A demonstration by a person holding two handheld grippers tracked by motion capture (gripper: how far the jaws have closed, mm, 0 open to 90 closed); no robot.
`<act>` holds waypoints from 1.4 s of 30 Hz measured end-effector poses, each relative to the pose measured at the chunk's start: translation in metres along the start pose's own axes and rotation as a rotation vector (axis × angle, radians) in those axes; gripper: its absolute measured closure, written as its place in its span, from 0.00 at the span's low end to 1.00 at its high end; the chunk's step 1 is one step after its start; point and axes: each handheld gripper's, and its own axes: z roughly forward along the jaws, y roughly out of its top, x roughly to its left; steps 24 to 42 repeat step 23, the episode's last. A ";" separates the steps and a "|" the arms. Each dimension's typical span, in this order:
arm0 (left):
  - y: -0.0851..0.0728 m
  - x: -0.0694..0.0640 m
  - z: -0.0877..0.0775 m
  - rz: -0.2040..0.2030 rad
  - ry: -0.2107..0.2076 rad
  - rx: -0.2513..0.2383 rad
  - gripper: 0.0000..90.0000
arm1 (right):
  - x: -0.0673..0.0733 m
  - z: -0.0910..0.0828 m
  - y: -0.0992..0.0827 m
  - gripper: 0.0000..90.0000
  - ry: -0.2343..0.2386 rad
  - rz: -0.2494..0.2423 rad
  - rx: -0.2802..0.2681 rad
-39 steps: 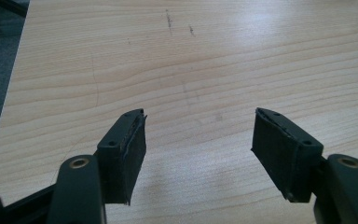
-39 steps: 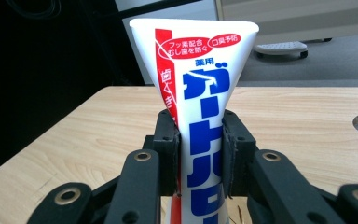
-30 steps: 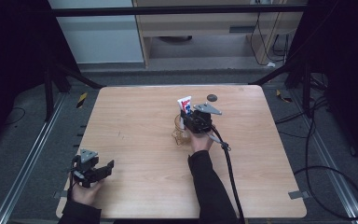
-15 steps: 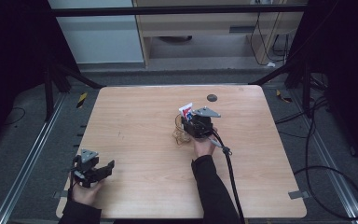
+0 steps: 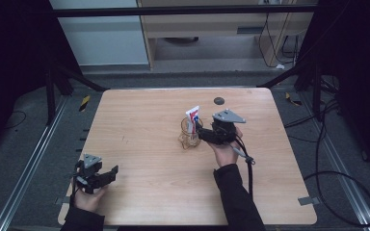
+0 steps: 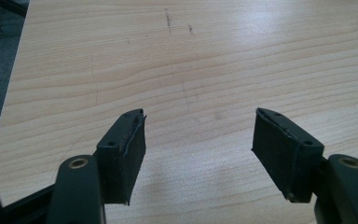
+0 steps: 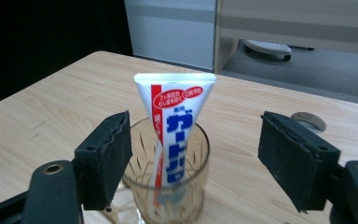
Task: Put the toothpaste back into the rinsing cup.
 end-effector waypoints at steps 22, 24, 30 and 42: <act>-0.002 -0.003 0.003 0.025 -0.009 0.012 0.33 | -0.061 -0.113 -0.098 0.21 -0.018 0.048 0.097; -0.002 -0.003 0.003 0.024 -0.010 0.011 0.33 | -0.063 -0.115 -0.100 0.21 -0.027 0.050 0.106; -0.002 -0.003 0.003 0.024 -0.010 0.011 0.33 | -0.063 -0.115 -0.100 0.21 -0.027 0.050 0.106; -0.002 -0.003 0.003 0.024 -0.010 0.011 0.33 | -0.063 -0.115 -0.100 0.21 -0.027 0.050 0.106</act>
